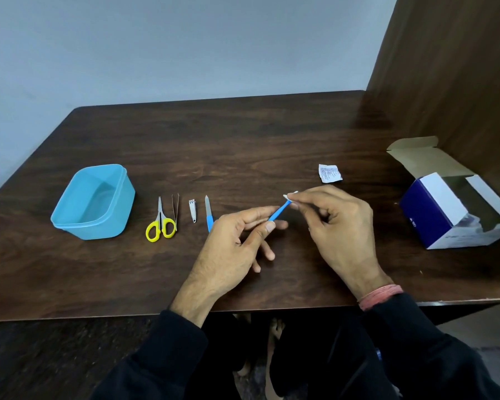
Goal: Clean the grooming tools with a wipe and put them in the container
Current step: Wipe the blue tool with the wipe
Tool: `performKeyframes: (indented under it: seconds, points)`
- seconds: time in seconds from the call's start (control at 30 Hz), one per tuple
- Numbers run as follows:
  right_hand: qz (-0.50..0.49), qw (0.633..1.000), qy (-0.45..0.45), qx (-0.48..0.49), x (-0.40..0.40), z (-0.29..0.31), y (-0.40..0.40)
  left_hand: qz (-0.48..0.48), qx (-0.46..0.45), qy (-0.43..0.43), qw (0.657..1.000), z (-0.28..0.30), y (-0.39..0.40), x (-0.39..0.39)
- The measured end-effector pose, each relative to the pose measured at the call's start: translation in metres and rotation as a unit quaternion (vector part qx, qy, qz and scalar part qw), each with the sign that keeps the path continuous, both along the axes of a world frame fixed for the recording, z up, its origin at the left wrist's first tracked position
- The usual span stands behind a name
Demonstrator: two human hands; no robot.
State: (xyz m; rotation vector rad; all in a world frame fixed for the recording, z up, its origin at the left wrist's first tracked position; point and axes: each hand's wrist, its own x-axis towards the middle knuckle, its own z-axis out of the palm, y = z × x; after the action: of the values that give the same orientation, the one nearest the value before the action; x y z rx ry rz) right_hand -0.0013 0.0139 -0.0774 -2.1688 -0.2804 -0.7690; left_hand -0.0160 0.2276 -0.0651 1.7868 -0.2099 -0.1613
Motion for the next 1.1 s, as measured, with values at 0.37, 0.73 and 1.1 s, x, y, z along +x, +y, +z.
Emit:
performKeyframes:
  seconds: [0.37, 0.73, 1.1]
  points:
    - [-0.028, 0.997, -0.066, -0.028, -0.0048, 0.0027, 0.0027, -0.011, -0.002, -0.004, 1.000, 0.0017, 0.0007, -0.0004]
    - [0.022, 0.994, -0.076, -0.071, -0.0086, 0.0026, 0.0034, 0.043, -0.021, 0.012, 0.999, 0.0023, -0.0023, -0.0004]
    - [-0.010, 0.996, -0.082, -0.039, -0.0060, 0.0010, 0.0034, 0.065, -0.070, 0.010, 0.995, 0.0013, -0.0034, -0.0004]
